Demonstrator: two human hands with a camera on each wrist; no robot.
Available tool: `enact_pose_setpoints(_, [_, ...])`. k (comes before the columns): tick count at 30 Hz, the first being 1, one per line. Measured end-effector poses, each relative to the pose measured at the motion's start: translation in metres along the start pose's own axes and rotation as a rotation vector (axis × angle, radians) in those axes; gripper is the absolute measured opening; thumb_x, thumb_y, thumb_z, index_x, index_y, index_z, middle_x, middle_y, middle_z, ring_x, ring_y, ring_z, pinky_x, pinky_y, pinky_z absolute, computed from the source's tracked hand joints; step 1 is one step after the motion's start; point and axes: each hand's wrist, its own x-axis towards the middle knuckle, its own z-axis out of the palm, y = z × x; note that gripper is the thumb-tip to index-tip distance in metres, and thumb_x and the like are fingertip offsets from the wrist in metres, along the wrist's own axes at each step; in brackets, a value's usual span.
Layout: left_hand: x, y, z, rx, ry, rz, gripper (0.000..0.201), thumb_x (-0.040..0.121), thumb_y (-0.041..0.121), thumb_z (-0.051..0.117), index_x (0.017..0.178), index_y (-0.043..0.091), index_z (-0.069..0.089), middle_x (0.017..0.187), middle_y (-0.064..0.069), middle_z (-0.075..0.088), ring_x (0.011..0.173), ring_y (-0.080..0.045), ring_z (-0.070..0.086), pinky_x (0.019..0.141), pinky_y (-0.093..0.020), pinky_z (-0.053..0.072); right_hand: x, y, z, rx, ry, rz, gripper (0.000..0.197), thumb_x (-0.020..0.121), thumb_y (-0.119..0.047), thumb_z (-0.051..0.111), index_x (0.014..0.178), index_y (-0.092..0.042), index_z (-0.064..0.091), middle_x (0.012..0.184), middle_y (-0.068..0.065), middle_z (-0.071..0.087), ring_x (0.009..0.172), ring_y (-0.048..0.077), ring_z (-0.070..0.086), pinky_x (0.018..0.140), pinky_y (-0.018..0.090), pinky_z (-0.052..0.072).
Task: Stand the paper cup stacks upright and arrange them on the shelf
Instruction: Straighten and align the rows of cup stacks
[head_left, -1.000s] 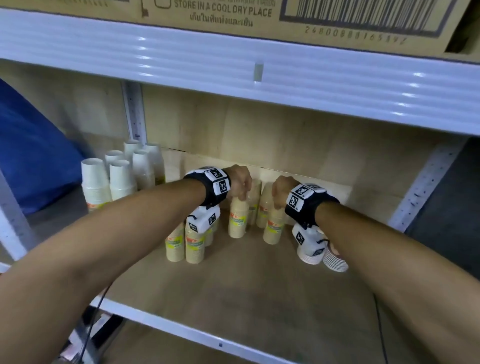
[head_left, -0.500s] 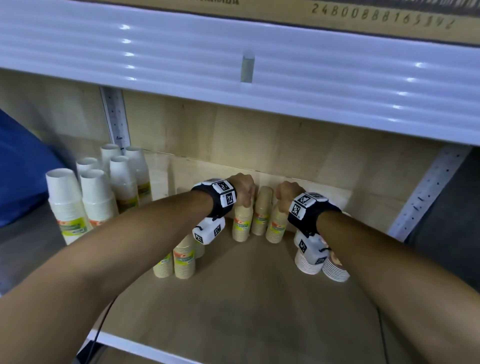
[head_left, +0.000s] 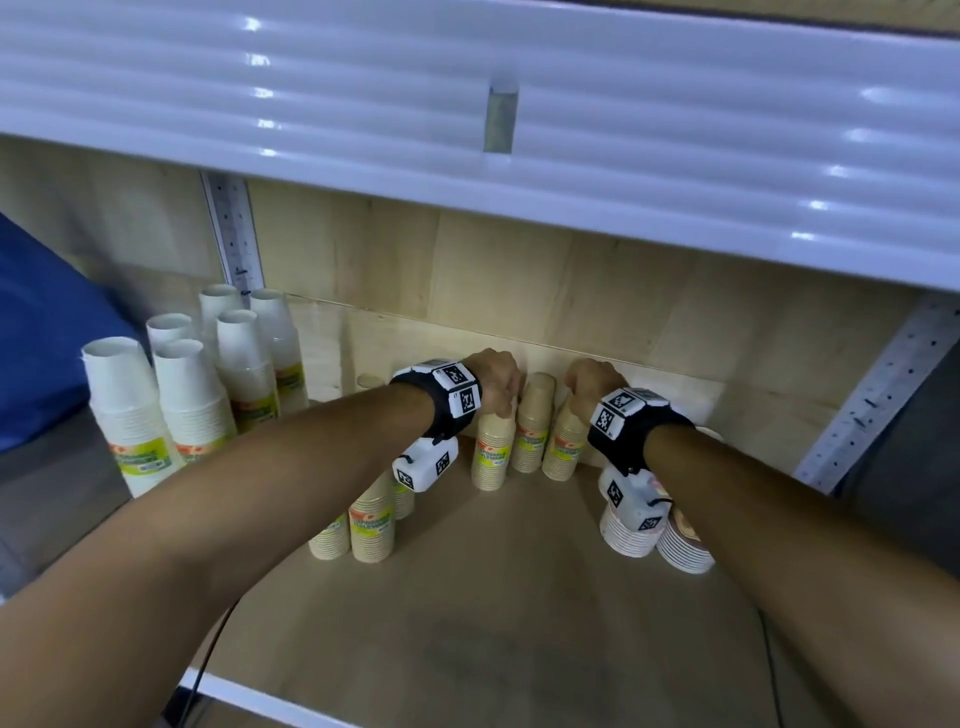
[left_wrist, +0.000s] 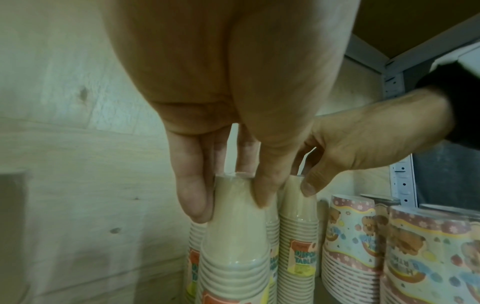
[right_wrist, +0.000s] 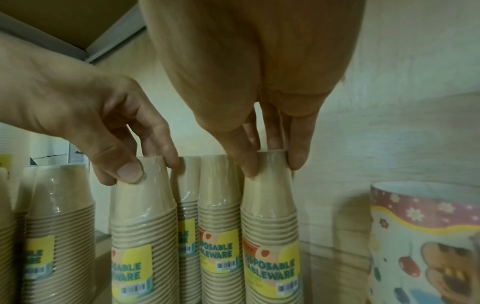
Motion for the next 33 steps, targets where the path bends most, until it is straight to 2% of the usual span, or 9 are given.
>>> enact_pose_setpoints(4, [0.000,0.000,0.000,-0.006,-0.001,-0.006,0.038,0.083,0.019,0.074,0.119,0.008,0.067,0.120,-0.010,0.066,0.106,-0.025,0.062,0.074,-0.025,0.045,0.000,0.001,-0.001,0.021,0.014,-0.016,0.029,0.083,-0.018,0.051,0.111,-0.018,0.058,0.120,0.010,0.056,0.107,0.031,0.057,0.093,0.038,0.049])
enact_pose_setpoints(8, [-0.004,0.000,-0.004,-0.001,0.016,-0.007,0.043,0.083,0.021,0.075,0.124,0.011,0.064,0.125,-0.008,0.062,0.110,-0.026,0.060,0.083,-0.029,0.049,-0.001,-0.001,-0.007,0.013,0.026,-0.029,0.030,0.084,-0.016,0.056,0.115,-0.016,0.058,0.124,0.012,0.055,0.108,0.031,0.057,0.089,0.032,0.048])
enact_pose_setpoints(11, [-0.009,-0.002,-0.012,-0.005,0.053,-0.027,0.047,0.082,0.028,0.076,0.125,0.016,0.061,0.128,-0.006,0.056,0.111,-0.025,0.057,0.079,-0.026,0.045,-0.005,-0.004,-0.014,0.000,0.045,-0.042,0.029,0.085,-0.013,0.056,0.114,-0.013,0.058,0.123,0.013,0.053,0.106,0.032,0.056,0.087,0.031,0.047])
enact_pose_setpoints(16, [-0.025,-0.004,-0.032,0.017,0.064,-0.053,0.049,0.082,0.031,0.077,0.126,0.014,0.061,0.128,-0.006,0.056,0.110,-0.024,0.057,0.077,-0.026,0.043,-0.015,-0.019,-0.022,0.000,0.071,-0.037,0.033,0.088,-0.010,0.051,0.120,-0.014,0.056,0.129,0.012,0.050,0.111,0.031,0.055,0.091,0.033,0.048])
enact_pose_setpoints(21, [-0.053,-0.012,-0.055,0.045,0.119,-0.088,0.044,0.082,0.028,0.076,0.121,0.016,0.063,0.129,-0.005,0.055,0.110,-0.025,0.057,0.079,-0.029,0.046,-0.029,-0.050,-0.029,0.013,0.073,-0.107,0.033,0.087,-0.022,0.062,0.119,-0.015,0.057,0.129,0.010,0.050,0.111,0.029,0.055,0.088,0.030,0.046])
enact_pose_setpoints(25, [-0.082,-0.022,-0.070,0.063,0.157,-0.120,0.042,0.082,0.029,0.076,0.119,0.015,0.064,0.127,-0.005,0.057,0.110,-0.025,0.058,0.083,-0.029,0.046,-0.046,-0.084,-0.034,0.014,0.079,-0.171,0.034,0.087,-0.014,0.060,0.121,-0.012,0.059,0.128,0.010,0.053,0.114,0.028,0.056,0.091,0.030,0.046])
enact_pose_setpoints(30, [-0.119,-0.038,-0.080,0.104,0.172,-0.187,0.039,0.086,0.027,0.072,0.119,0.008,0.063,0.128,-0.007,0.056,0.113,-0.026,0.056,0.091,-0.035,0.050,-0.069,-0.128,-0.032,0.060,0.067,-0.206,0.037,0.080,-0.012,0.061,0.117,-0.018,0.062,0.122,0.008,0.058,0.103,0.029,0.061,0.084,0.030,0.052])
enact_pose_setpoints(33, [-0.140,-0.046,-0.082,0.128,0.183,-0.220,0.041,0.090,0.027,0.068,0.123,0.005,0.062,0.128,-0.008,0.054,0.112,-0.026,0.057,0.084,-0.030,0.048,-0.083,-0.149,-0.026,0.111,0.052,-0.237,0.033,0.080,-0.018,0.063,0.113,-0.022,0.062,0.121,0.007,0.059,0.104,0.029,0.061,0.084,0.030,0.050])
